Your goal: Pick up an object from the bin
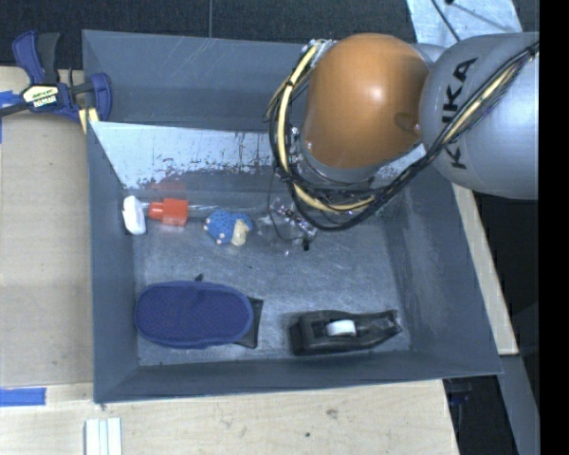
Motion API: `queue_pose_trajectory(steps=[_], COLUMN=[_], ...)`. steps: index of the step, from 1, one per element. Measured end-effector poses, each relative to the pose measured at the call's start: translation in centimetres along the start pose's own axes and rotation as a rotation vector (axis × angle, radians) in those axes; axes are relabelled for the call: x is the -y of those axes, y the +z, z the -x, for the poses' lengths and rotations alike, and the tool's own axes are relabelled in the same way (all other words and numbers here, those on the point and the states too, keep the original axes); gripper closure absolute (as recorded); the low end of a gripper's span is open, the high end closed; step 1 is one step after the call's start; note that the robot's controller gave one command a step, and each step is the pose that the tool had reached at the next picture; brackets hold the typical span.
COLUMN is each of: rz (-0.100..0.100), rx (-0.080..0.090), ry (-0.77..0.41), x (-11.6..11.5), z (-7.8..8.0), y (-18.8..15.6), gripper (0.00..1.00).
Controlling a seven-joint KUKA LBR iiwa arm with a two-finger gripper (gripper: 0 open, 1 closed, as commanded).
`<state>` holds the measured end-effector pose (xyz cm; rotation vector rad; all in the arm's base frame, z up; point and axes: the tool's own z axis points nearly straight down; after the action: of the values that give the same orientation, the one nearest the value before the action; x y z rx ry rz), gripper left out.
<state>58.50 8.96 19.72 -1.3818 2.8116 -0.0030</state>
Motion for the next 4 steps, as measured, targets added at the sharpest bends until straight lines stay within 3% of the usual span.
queue_pose_trajectory(steps=[1,2,3,4], rz=[0.009,0.005,0.004,-0.003], rx=[-0.007,-0.006,-0.004,0.007], ry=[0.227,0.233,0.184,0.185], x=[-10.4,-10.0,-9.5,-9.3], z=[1.7,1.5,0.7,1.1], y=[2.5,2.5,11.9,11.1], gripper=[1.00,0.00,0.00,1.00])
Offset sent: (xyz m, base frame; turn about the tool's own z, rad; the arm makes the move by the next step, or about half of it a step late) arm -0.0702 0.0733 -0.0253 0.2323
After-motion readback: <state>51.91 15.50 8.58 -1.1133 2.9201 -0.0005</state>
